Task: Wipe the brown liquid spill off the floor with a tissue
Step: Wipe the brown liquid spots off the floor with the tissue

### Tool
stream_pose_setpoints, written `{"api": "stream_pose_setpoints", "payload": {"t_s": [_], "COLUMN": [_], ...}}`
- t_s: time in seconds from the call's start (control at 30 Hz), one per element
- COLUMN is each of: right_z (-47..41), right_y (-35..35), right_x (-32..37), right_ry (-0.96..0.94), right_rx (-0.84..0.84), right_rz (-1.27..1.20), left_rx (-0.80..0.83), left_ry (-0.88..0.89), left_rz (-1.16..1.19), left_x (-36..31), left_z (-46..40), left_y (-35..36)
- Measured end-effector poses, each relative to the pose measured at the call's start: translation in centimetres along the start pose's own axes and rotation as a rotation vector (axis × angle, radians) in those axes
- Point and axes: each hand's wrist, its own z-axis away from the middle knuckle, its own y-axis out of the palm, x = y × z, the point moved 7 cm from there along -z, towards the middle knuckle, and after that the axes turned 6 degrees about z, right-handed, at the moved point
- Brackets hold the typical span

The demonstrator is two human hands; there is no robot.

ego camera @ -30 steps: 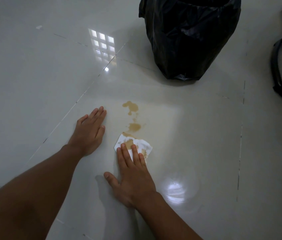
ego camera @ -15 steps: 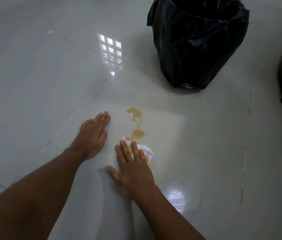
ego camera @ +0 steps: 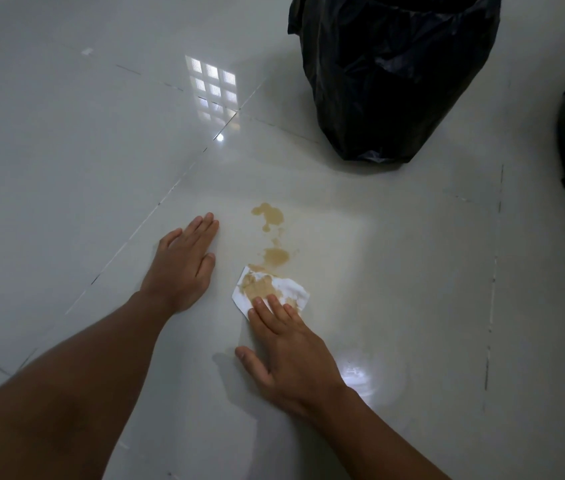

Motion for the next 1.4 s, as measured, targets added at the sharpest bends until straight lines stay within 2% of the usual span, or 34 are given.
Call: {"api": "stream_pose_setpoints", "payload": {"t_s": [0.27, 0.5, 1.17, 1.4], "right_z": [0.0, -0.6, -5.4, -6.8], "right_y": [1.1, 1.4, 1.0, 1.2], "right_x": [0.5, 1.0, -0.9, -1.5], "right_ry": [0.003, 0.066, 0.21, 0.272], "right_rx": [0.068, 0.004, 0.012, 0.002], "right_rz": [0.06, 0.077, -0.002, -0.08], "left_rx": [-0.002, 0.001, 0.103, 0.058], "left_ry": [-0.011, -0.033, -0.126, -0.147], "left_rz": [0.024, 0.06, 0.08, 0.101], "left_x": [0.1, 0.2, -0.2, -0.4], "left_z": [-0.1, -0.1, -0.5, -0.4], "left_y": [-0.1, -0.2, 0.4, 0.9]}}
